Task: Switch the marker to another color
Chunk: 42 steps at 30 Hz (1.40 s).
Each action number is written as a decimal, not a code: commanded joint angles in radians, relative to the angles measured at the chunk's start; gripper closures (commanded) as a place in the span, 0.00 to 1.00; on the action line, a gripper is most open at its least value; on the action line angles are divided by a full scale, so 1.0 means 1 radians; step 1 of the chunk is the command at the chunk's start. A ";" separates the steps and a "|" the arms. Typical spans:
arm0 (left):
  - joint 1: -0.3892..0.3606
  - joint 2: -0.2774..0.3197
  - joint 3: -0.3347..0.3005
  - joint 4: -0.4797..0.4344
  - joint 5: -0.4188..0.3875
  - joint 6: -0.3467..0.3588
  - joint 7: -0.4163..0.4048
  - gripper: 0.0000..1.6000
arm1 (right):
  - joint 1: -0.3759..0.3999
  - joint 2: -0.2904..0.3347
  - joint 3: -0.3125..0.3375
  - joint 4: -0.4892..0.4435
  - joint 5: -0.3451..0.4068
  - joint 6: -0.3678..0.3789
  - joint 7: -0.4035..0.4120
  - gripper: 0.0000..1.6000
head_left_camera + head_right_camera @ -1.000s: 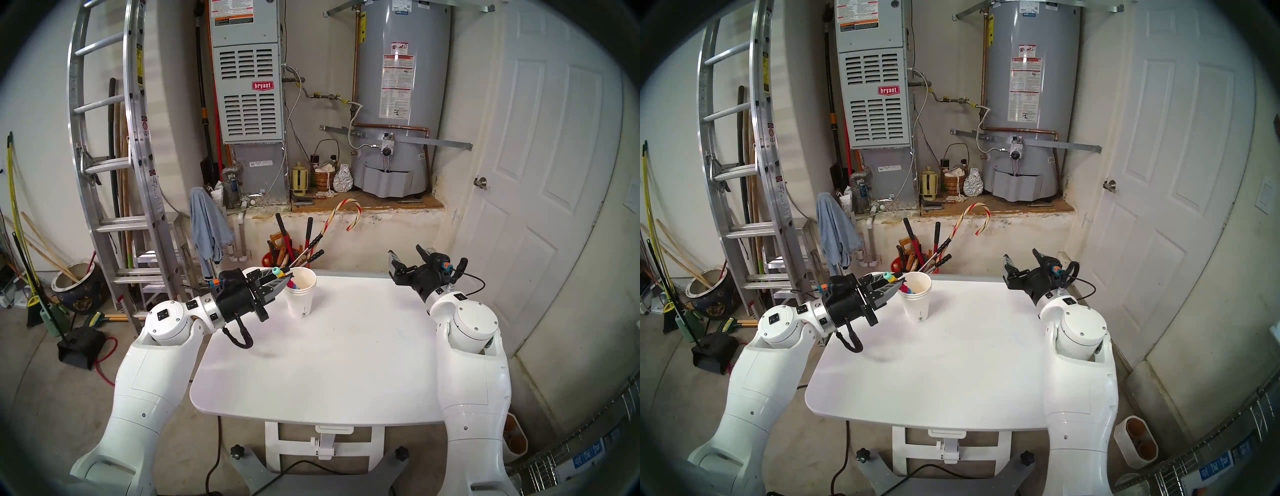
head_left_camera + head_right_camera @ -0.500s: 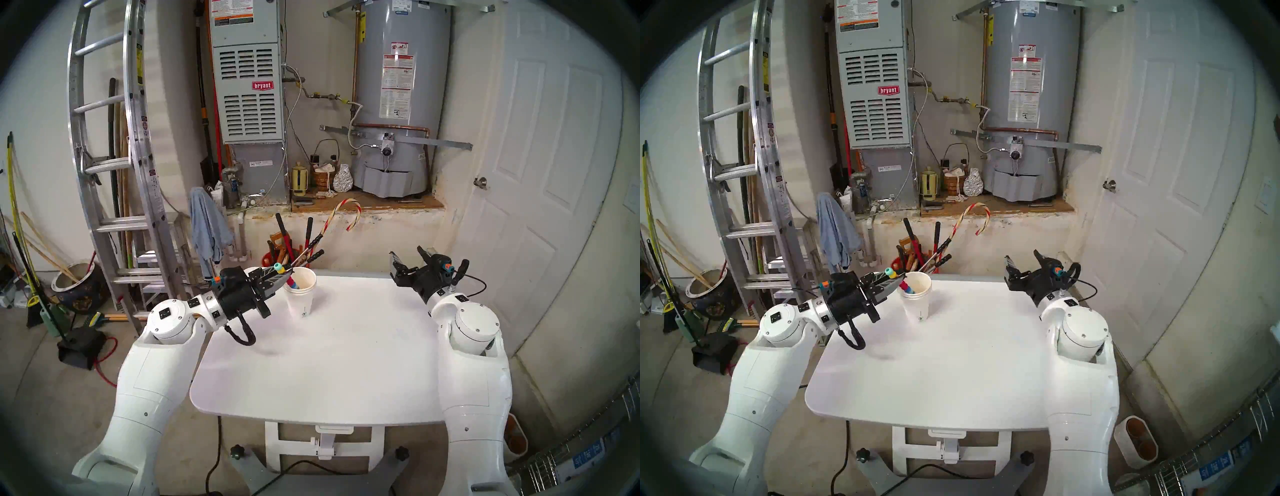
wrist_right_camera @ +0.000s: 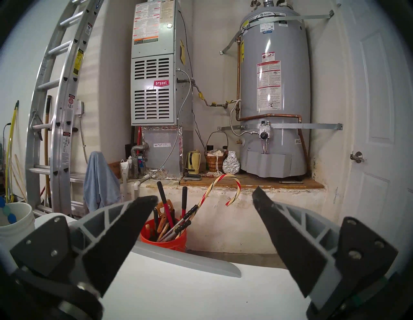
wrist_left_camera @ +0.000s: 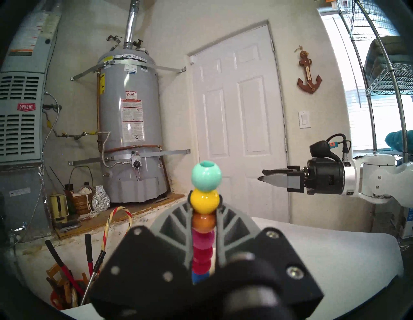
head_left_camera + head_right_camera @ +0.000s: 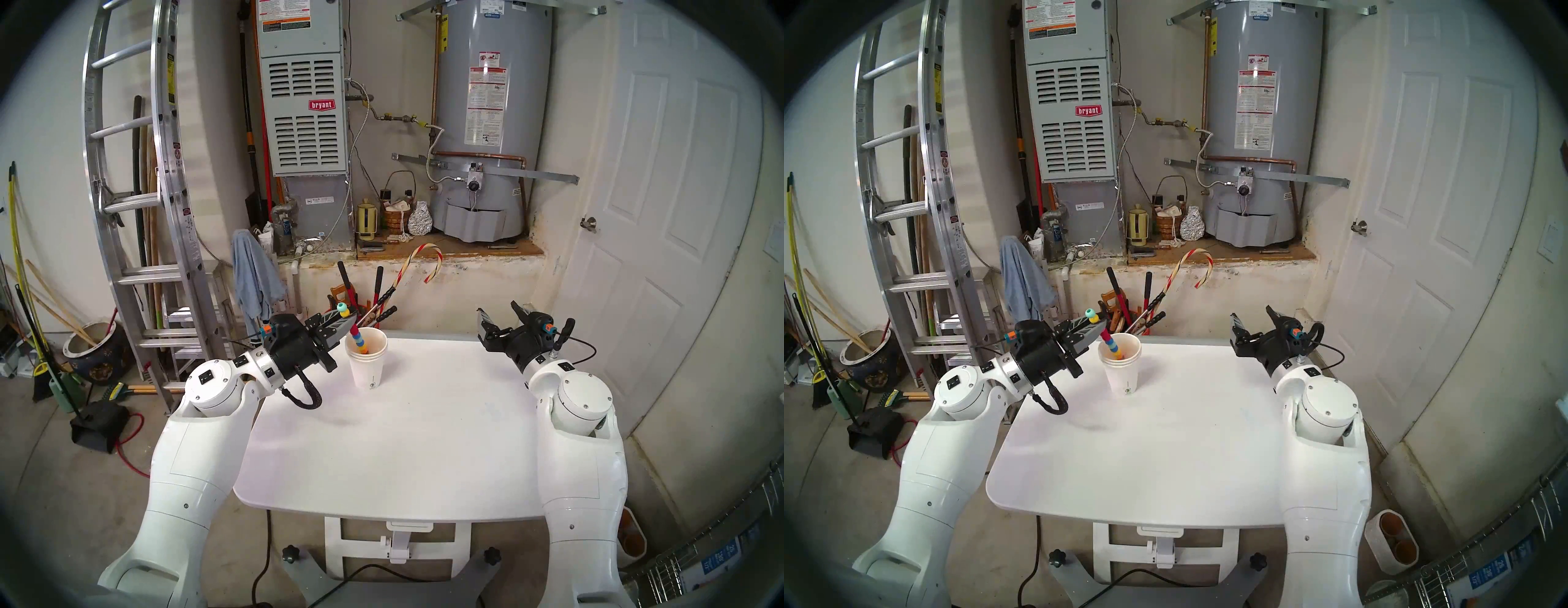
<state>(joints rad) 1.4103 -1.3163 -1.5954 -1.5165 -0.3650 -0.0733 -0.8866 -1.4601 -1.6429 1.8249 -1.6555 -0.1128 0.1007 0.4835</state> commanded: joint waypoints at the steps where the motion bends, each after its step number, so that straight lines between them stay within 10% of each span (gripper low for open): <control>1: -0.053 -0.016 -0.022 -0.081 -0.027 0.022 0.021 1.00 | 0.022 -0.001 -0.006 -0.028 -0.001 -0.008 -0.003 0.00; 17: -0.150 -0.010 -0.111 -0.188 -0.105 0.181 0.067 1.00 | 0.089 0.015 -0.039 -0.010 0.020 -0.016 0.052 0.00; 42: -0.144 -0.011 -0.113 -0.185 -0.120 0.281 0.074 1.00 | 0.310 0.075 -0.360 0.125 -0.041 -0.091 0.379 0.00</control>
<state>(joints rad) 1.2857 -1.3314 -1.7043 -1.6756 -0.4680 0.2057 -0.7946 -1.2456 -1.5675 1.5320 -1.5579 -0.1270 0.0416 0.8282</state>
